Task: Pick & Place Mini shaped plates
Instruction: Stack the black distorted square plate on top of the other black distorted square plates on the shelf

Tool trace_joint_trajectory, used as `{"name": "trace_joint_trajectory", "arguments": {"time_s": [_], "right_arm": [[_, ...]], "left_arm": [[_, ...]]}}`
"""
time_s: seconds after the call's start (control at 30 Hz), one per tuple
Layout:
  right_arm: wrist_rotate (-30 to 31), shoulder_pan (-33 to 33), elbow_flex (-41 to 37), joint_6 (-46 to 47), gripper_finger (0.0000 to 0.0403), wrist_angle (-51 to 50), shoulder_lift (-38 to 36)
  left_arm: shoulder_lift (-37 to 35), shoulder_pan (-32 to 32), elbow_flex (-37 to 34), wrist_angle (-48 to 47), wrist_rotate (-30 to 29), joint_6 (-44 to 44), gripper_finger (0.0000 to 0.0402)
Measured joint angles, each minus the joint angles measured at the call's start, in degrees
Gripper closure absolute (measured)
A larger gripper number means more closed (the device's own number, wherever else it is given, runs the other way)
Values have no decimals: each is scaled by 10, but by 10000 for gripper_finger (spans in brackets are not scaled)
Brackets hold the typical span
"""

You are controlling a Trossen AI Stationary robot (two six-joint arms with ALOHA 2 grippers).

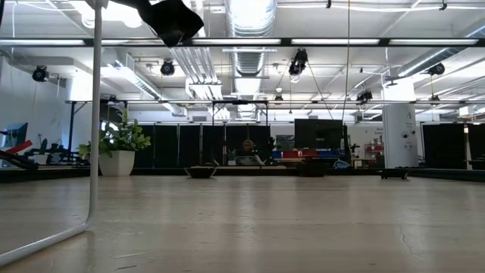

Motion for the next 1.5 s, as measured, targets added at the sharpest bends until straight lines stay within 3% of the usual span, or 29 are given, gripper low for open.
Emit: {"name": "trace_joint_trajectory", "arguments": {"time_s": [0.33, 0.73, 0.9, 1.07, 1.5], "right_arm": [[0, 38, 0, 8, 204, -81, -58], [0, 68, 0, 45, 208, -140, -122], [0, 68, 0, 50, 209, -160, -136], [0, 68, 0, 50, 207, -169, -140], [0, 68, 0, 50, 207, -171, -140]], "left_arm": [[-42, 0, 15, -12, 96, 38, 401], [-115, 0, 19, -10, 348, 86, 401], [-133, 0, 19, 9, 485, 114, 402], [-126, 0, 19, 103, 611, 120, 402], [-24, -3, 18, 204, 815, 94, 402]]}}
